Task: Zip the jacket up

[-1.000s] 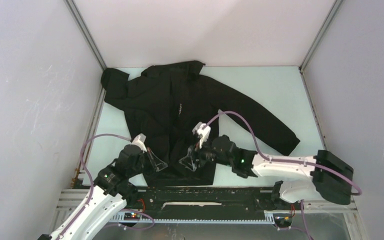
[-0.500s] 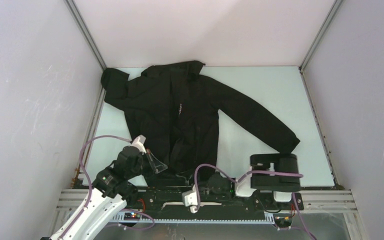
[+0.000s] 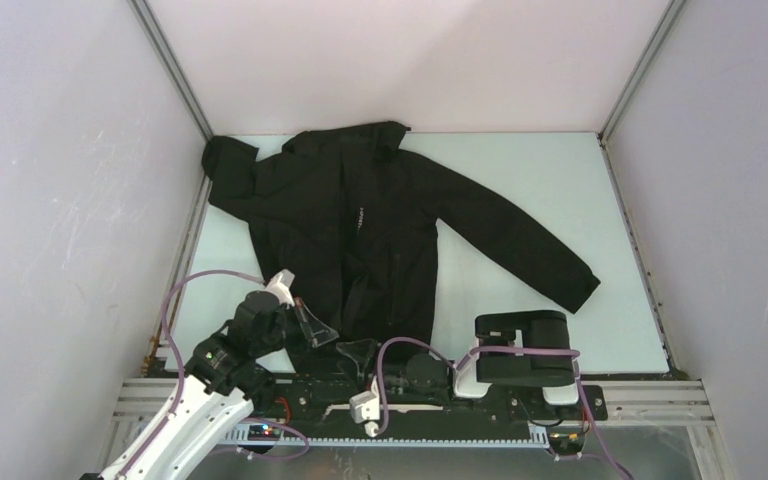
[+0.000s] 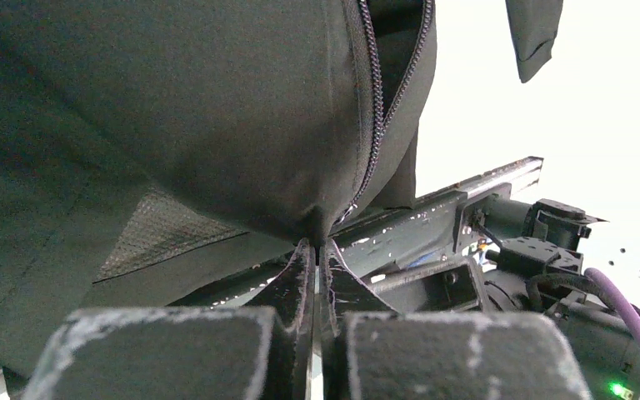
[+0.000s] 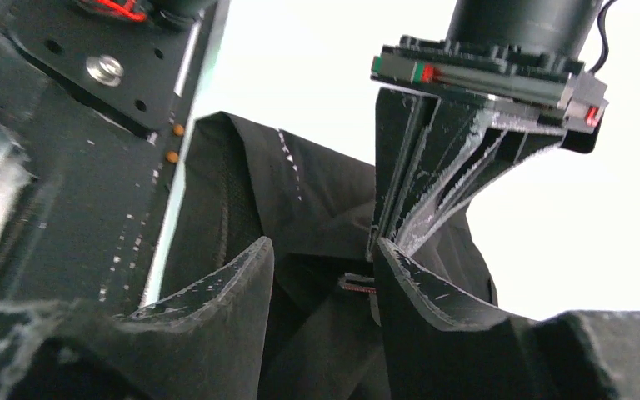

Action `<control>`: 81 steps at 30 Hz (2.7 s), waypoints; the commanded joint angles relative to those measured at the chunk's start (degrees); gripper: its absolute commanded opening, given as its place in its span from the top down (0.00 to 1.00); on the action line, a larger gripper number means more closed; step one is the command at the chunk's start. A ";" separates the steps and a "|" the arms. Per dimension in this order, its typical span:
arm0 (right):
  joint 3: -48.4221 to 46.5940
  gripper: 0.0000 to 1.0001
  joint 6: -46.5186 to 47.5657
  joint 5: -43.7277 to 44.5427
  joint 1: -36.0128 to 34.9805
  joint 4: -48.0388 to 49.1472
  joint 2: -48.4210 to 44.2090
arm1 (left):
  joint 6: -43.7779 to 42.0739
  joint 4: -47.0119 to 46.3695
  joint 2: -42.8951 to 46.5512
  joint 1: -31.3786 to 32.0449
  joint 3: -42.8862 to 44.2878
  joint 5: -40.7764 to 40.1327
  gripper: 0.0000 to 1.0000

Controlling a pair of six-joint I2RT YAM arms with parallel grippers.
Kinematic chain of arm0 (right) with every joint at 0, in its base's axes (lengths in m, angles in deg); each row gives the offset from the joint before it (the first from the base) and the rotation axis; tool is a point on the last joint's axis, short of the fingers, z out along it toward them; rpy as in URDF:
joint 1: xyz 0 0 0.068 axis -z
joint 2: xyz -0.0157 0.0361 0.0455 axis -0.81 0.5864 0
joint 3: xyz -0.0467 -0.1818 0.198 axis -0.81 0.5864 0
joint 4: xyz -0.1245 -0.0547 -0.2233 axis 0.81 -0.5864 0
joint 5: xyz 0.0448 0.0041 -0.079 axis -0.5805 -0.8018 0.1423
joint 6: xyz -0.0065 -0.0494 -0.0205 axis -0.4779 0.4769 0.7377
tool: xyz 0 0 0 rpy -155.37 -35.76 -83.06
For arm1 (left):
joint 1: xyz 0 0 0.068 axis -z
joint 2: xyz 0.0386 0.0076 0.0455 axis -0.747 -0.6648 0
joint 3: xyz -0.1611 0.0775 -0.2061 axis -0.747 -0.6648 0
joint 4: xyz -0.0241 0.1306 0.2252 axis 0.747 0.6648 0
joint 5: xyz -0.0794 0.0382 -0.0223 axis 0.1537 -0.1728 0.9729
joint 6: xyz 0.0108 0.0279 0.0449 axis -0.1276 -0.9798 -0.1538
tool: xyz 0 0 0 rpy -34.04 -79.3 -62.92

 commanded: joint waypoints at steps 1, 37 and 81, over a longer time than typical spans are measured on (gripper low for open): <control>-2.30 0.48 0.38 5.61 0.71 5.92 1.18 | 0.81 -1.97 0.08 -0.46 3.00 3.09 1.00; -1.78 0.38 -8.72 15.36 2.85 6.05 -3.16 | 4.02 -5.71 0.89 -0.46 -0.65 4.76 1.00; 1.31 0.79 -10.44 15.13 2.72 6.05 -7.26 | 4.03 -5.95 0.90 -0.46 -1.92 5.11 1.00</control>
